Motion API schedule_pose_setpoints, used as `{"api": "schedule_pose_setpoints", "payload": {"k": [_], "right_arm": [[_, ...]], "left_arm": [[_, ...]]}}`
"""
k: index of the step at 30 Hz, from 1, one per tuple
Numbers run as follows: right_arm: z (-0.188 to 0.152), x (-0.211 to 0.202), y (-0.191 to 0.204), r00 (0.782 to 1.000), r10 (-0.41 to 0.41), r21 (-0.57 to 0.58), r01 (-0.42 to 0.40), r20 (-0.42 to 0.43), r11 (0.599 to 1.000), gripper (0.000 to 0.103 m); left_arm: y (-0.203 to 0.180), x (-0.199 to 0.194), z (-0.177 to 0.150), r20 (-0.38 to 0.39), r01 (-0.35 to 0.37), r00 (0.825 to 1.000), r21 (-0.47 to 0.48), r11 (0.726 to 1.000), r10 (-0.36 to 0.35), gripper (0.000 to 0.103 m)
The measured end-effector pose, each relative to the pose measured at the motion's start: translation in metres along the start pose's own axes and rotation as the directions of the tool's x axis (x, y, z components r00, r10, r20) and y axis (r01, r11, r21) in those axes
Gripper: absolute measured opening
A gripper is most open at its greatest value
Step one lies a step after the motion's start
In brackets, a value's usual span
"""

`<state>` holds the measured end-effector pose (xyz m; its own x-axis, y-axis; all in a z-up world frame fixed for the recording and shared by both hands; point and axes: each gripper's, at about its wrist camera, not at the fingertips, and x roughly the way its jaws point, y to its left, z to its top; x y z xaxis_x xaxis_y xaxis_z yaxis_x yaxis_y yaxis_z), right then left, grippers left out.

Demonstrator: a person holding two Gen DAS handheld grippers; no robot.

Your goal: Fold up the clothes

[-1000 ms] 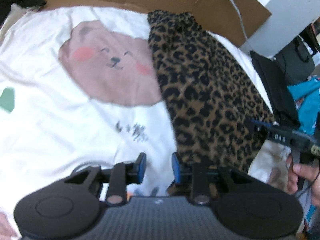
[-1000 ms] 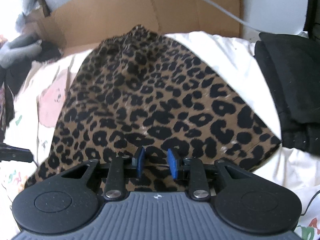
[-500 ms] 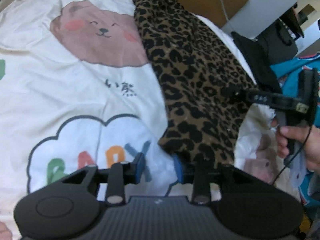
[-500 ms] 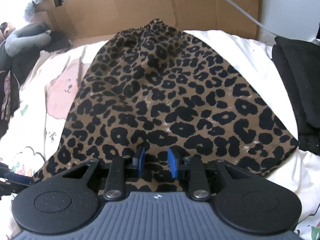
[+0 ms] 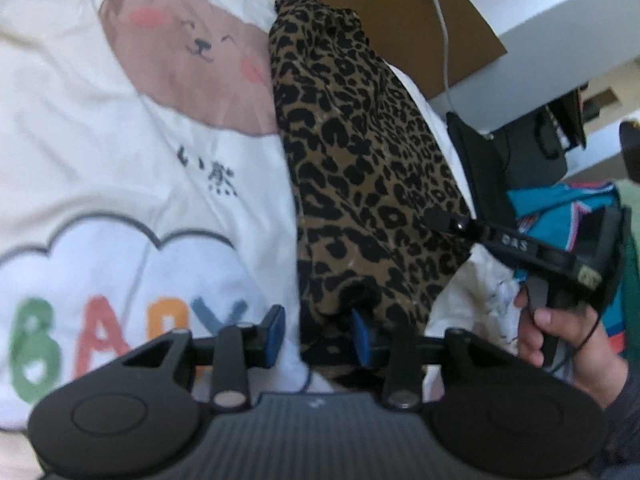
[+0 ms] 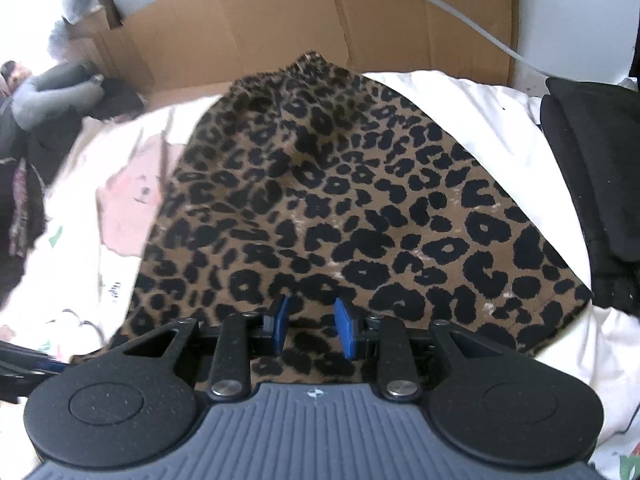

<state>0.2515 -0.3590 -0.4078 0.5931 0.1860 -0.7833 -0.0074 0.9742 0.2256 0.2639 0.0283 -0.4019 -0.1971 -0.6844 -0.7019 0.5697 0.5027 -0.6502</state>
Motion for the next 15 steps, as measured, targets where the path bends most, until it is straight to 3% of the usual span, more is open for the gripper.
{"api": "schedule_pose_setpoints", "payload": {"k": [8, 13, 15], "right_arm": [[-0.021, -0.017, 0.009, 0.997, 0.068, 0.026, -0.067, -0.021, 0.997, 0.033], [-0.035, -0.015, 0.017, 0.993, 0.104, 0.008, -0.104, -0.062, 0.995, 0.033], [-0.039, -0.014, 0.019, 0.991, 0.111, -0.003, -0.111, -0.073, 0.994, 0.034]], "left_arm": [[0.02, 0.002, -0.017, 0.013, 0.107, 0.994, -0.114, 0.988, -0.106, 0.027], [0.017, -0.005, -0.009, 0.062, 0.029, 0.998, -0.03, 0.999, -0.027, 0.024], [0.02, -0.013, -0.004, 0.095, 0.033, 0.995, -0.043, 0.999, -0.029, 0.025]]}}
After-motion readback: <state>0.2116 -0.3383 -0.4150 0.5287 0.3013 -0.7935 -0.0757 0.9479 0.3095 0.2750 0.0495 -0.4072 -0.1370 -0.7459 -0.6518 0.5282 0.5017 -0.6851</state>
